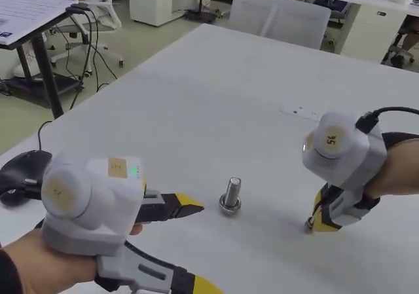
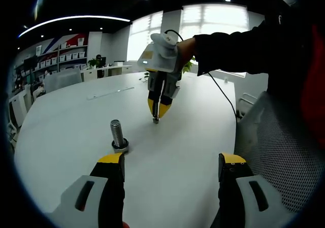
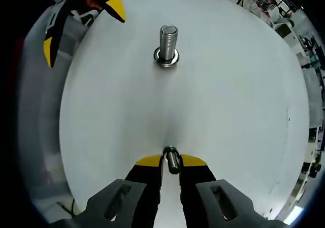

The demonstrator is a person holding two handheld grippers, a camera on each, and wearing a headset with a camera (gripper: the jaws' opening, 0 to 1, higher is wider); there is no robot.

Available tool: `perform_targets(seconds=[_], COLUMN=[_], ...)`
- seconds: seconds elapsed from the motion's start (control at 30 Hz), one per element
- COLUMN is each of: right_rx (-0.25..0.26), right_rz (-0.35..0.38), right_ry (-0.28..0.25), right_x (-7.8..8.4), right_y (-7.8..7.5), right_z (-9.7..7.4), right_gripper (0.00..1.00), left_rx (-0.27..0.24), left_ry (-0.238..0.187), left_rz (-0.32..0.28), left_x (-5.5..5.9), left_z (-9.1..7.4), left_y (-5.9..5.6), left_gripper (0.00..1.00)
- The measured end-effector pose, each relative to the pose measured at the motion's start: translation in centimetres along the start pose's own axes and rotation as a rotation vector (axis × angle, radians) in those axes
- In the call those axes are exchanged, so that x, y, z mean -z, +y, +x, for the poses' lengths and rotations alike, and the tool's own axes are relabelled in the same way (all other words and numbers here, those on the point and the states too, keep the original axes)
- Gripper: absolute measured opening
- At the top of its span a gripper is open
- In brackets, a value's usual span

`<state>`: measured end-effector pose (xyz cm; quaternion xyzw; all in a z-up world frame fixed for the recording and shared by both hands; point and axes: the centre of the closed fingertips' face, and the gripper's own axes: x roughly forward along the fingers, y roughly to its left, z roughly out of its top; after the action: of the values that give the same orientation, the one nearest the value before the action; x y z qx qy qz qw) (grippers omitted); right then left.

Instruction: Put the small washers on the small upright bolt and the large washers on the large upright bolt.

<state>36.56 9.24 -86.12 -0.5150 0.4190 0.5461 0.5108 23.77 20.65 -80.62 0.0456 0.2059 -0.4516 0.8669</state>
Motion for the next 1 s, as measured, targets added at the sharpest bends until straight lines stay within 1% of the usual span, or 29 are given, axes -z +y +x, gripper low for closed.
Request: perform_targets(seconds=[0.33,0.53,0.63,0.77,0.9,1.0], right_rx=[-0.002,-0.001,0.000,0.007,0.011,0.016], right_rz=[0.006,0.015,0.027,0.038,0.047,0.059], right_ry=[-0.002,-0.011,-0.016,-0.030,-0.041,-0.057], right_x=[0.08,0.13,0.22,0.24,0.36,0.38], right_y=[0.06,0.10,0.12,0.08,0.11,0.10], right_z=[0.26,0.16,0.13,0.05,-0.18,-0.29], right_gripper=[0.15,0.19,0.25,0.37,0.45,0.54], left_rx=[0.000,0.002,0.004,0.006,0.008,0.009], left_ry=[0.006,0.009,0.010,0.011,0.010,0.010], left_rz=[-0.004,-0.004,-0.004,-0.003,-0.002,-0.002], left_x=[0.06,0.13,0.16,0.18,0.15,0.13], left_z=[0.08,0.12,0.14,0.15,0.16,0.17], left_y=[0.01,-0.01,-0.02,-0.04,-0.04,-0.07], left_gripper=[0.75,0.75,0.75,0.75,0.75,0.75])
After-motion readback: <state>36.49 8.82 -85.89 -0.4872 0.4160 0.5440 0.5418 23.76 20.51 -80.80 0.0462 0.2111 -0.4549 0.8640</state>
